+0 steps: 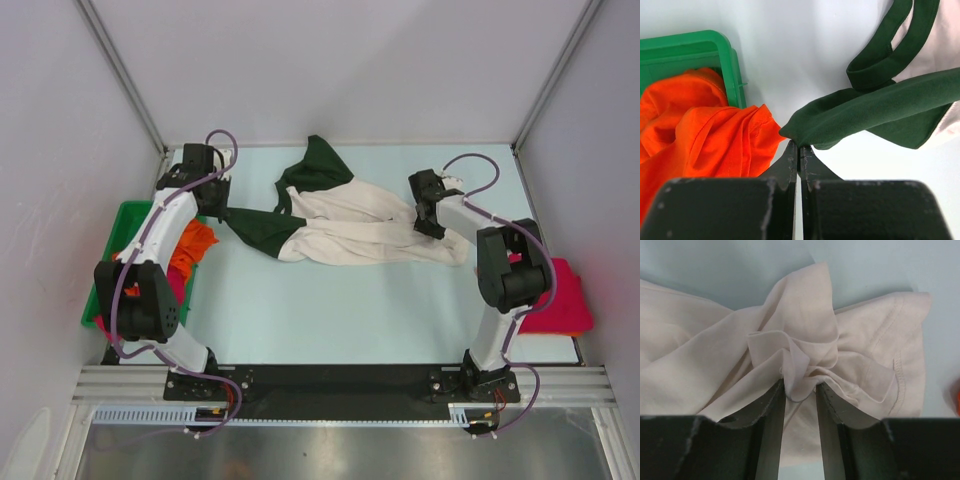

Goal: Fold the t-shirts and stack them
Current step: Flatten out the tshirt

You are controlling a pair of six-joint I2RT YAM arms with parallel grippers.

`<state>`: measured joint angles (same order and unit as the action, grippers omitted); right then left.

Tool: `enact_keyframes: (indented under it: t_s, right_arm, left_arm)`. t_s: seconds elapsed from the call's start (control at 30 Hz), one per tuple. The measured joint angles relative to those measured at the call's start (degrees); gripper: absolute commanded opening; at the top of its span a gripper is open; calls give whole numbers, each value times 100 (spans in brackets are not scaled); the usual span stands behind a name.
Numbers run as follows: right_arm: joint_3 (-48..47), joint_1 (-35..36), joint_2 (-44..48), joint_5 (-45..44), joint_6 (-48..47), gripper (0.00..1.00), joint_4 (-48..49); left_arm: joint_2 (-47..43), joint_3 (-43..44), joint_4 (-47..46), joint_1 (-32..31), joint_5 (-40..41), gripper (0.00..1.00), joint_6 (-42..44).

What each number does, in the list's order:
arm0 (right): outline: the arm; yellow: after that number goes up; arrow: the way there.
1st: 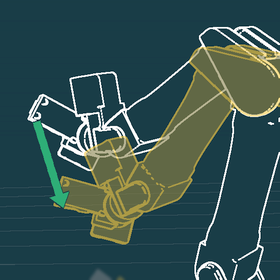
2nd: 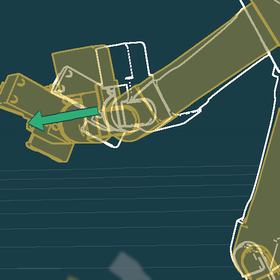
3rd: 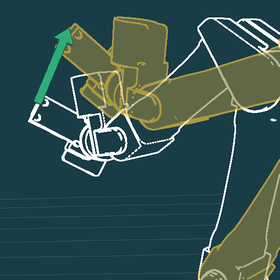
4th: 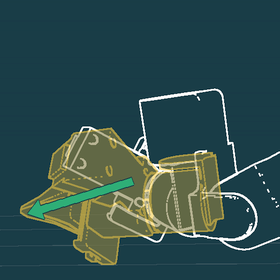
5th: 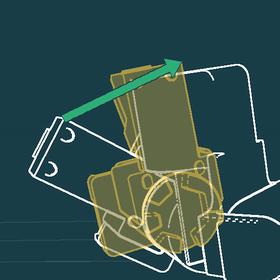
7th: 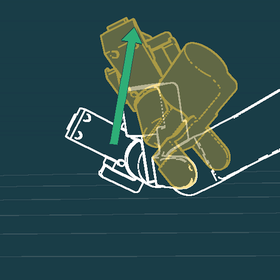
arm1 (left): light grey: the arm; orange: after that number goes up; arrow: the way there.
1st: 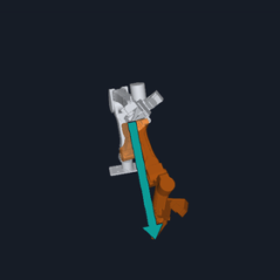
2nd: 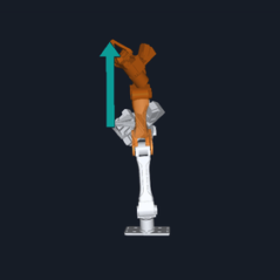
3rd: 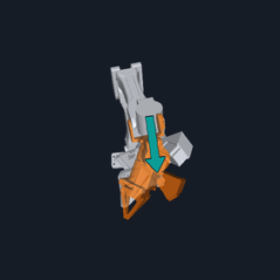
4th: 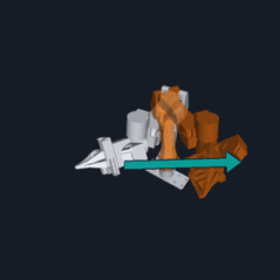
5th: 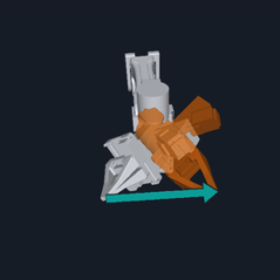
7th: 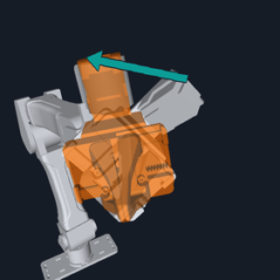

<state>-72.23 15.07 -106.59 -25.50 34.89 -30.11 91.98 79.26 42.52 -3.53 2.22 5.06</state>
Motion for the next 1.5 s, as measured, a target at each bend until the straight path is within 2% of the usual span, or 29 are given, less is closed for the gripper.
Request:
enact_keyframes:
  t_s: [0.13,0.17,0.27,0.53,0.73,1.0,1.1,1.3,1.5]
  right_arm:
    - [0,-9,-37,35,-15,19,4]
    - [0,-9,-48,42,-26,8,2]
    - [0,-11,-57,50,-66,0,2]
    - [35,-2,127,-20,-149,0,13]
    - [-15,129,1176,-339,-492,0,-17]
    - [-466,297,2378,-664,-968,0,-52]
    - [-466,461,2662,-852,-1239,0,-122]
    - [-778,1296,3397,-1480,-2037,0,-282]
    - [-1596,1759,3969,-2035,-2483,0,-435]
  left_arm:
    - [0,-11,2,0,0,0,0]
    - [0,-11,0,0,0,0,0]
    - [0,-13,2,0,0,0,0]
    - [-2,-22,2,0,0,0,0]
    - [-103,7,20,0,17,0,0]
    - [-450,564,46,-9,26,0,-4]
    - [-793,605,31,-9,59,0,9]
    - [-1917,691,-120,-9,181,0,245]
    - [-2811,1429,-179,-9,369,0,407]
